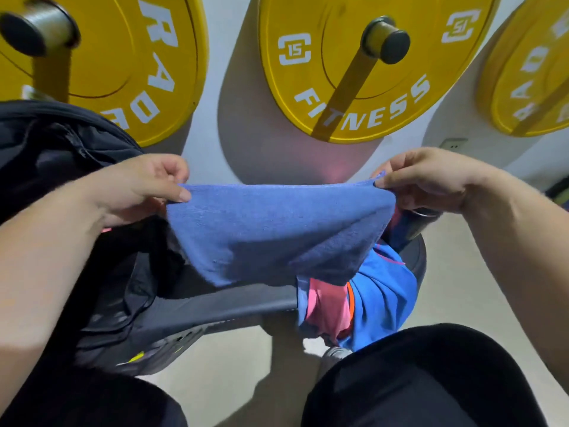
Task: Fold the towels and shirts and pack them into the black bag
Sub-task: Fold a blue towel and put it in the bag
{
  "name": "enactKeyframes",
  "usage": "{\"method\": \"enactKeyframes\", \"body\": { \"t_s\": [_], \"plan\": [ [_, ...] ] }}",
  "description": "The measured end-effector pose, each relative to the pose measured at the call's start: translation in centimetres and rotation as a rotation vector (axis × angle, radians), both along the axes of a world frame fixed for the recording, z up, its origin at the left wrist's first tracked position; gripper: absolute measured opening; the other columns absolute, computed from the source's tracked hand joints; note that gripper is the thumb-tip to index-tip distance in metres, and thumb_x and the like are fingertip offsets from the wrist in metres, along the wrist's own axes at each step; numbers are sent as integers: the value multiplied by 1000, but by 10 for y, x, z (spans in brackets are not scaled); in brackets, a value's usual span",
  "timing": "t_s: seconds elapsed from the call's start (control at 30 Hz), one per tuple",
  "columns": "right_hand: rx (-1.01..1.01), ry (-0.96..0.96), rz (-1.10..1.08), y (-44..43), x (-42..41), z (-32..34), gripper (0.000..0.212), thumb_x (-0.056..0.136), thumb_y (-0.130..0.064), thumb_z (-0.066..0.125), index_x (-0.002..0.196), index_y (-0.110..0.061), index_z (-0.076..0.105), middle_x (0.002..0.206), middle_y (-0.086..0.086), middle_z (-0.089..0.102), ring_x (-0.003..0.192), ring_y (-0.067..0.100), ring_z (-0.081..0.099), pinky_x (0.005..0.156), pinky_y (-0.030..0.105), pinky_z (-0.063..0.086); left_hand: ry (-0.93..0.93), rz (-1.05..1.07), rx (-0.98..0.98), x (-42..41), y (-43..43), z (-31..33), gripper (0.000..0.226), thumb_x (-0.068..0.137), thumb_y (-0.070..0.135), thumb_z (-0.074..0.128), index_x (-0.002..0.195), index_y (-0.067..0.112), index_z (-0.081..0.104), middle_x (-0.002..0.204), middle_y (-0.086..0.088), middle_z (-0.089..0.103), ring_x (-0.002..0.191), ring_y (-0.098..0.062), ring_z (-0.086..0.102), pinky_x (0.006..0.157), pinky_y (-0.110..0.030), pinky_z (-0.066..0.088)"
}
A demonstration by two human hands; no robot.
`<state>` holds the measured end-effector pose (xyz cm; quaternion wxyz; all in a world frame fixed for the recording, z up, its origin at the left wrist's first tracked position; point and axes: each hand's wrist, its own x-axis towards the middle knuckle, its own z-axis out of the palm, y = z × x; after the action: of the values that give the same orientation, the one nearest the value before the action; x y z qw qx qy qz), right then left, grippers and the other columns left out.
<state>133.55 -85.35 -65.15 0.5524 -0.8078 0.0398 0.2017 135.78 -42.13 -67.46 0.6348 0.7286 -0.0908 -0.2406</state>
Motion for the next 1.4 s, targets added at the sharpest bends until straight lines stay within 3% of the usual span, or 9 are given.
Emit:
{"method": "enactKeyframes", "body": {
  "t_s": [0.17, 0.27, 0.37, 0.5, 0.6, 0.73, 1.0, 1.13, 1.4],
  "plan": [
    [-229, 30, -109, 14, 23, -8, 13, 85, -8, 74, 76, -8, 65, 66, 9, 55, 56, 15, 46, 46, 22, 30, -66, 48, 565, 15, -10, -10, 19, 75, -2, 80, 93, -1, 71, 79, -30, 67, 63, -26, 63, 49, -25, 54],
    [-315, 65, -181, 32, 42, -44, 20, 87, -4, 70, 70, -12, 61, 50, 4, 47, 50, 15, 39, 45, 18, 30, -226, 171, 847, 30, -30, -41, 12, 74, 5, 82, 76, 0, 71, 63, -14, 68, 47, -15, 63, 44, -21, 46],
    [-321, 94, -287, 47, 64, -89, 21, 94, -3, 58, 76, -14, 55, 58, 7, 37, 46, 15, 32, 44, 13, 28, -330, 219, 1060, 50, -44, -73, 12, 73, 18, 82, 73, 11, 72, 73, -4, 70, 75, -24, 68, 61, -24, 44],
    [-255, 116, -430, 63, 94, -134, 22, 100, -9, 39, 86, -18, 54, 61, 10, 57, 33, 14, 54, 39, 16, 41, -120, 483, 786, 80, -55, -123, 14, 80, 4, 67, 71, 13, 62, 65, -11, 64, 54, -27, 61, 49, -25, 43],
    [-134, 111, -496, 69, 118, -150, 17, 98, -13, 39, 97, -16, 56, 76, 16, 70, 48, 23, 66, 41, 25, 51, 124, 606, 494, 101, -60, -149, 14, 93, 2, 50, 89, 15, 51, 67, -18, 60, 43, -23, 53, 41, -20, 37],
    [-111, 26, -502, 72, 145, -165, 16, 96, -11, 44, 85, -20, 51, 89, 16, 71, 68, 27, 63, 62, 34, 56, 150, 696, 319, 126, -64, -169, 17, 95, 4, 45, 88, 19, 44, 78, -16, 58, 53, -23, 52, 49, -27, 40],
    [-176, -6, -351, 58, 136, -173, 20, 91, -8, 56, 76, -20, 61, 90, 11, 75, 78, 23, 67, 73, 34, 51, -73, 616, 555, 124, -53, -186, 12, 82, 6, 58, 79, 17, 62, 73, -12, 71, 60, -29, 68, 61, -38, 59],
    [-237, -7, -171, 40, 106, -158, 16, 88, -2, 65, 77, -14, 64, 79, 8, 73, 73, 21, 68, 65, 29, 48, -401, 307, 1003, 90, -44, -174, 13, 78, 8, 61, 72, 19, 65, 69, 3, 63, 74, -27, 59, 63, -28, 41],
    [-445, -2, 93, 22, 43, -152, 6, 77, 2, 69, 81, 0, 72, 74, 14, 74, 65, 15, 66, 54, 21, 48, -494, -163, 1166, 11, -29, -185, 26, 84, 18, 61, 65, 27, 45, 81, 4, 48, 76, -25, 50, 63, -30, 34]
  ]
}}
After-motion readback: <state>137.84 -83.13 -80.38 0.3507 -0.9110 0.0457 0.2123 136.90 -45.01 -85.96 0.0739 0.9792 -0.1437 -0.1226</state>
